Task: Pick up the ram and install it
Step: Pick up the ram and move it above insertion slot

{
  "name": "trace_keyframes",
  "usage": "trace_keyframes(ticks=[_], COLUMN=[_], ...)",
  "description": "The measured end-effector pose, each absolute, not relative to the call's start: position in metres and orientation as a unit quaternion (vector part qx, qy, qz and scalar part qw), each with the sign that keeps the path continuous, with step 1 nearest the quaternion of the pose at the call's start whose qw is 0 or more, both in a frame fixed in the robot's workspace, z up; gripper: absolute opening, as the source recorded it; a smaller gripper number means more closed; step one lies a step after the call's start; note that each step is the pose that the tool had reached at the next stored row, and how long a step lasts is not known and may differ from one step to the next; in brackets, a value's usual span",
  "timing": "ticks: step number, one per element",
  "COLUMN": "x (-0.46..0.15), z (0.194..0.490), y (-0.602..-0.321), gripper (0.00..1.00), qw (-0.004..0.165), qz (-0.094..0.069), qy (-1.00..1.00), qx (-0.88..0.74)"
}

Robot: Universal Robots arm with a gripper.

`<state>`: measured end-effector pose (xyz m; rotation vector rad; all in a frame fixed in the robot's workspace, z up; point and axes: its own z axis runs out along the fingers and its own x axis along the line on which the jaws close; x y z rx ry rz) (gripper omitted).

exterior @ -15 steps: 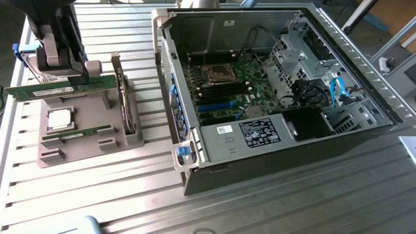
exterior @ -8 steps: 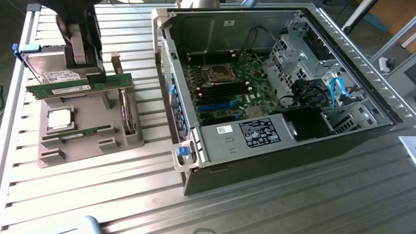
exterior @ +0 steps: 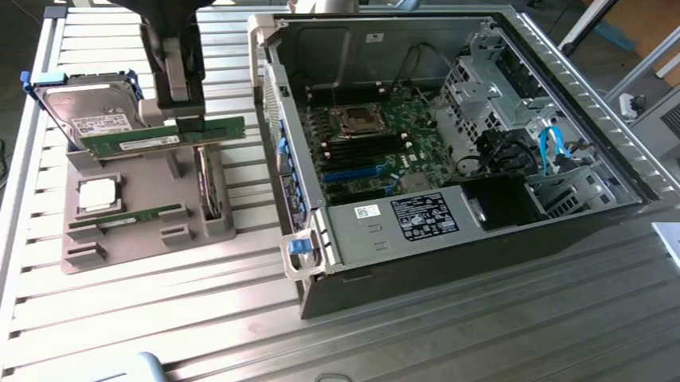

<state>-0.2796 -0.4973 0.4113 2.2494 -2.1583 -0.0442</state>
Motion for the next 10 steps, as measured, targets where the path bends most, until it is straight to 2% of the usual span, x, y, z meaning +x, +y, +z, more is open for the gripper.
trace_keyframes(ticks=[10], x=[-0.255], z=[0.411], y=[-0.497], gripper=[0.12], qw=[0.012], qz=[-0.014], qy=[-0.692], qx=[0.721])
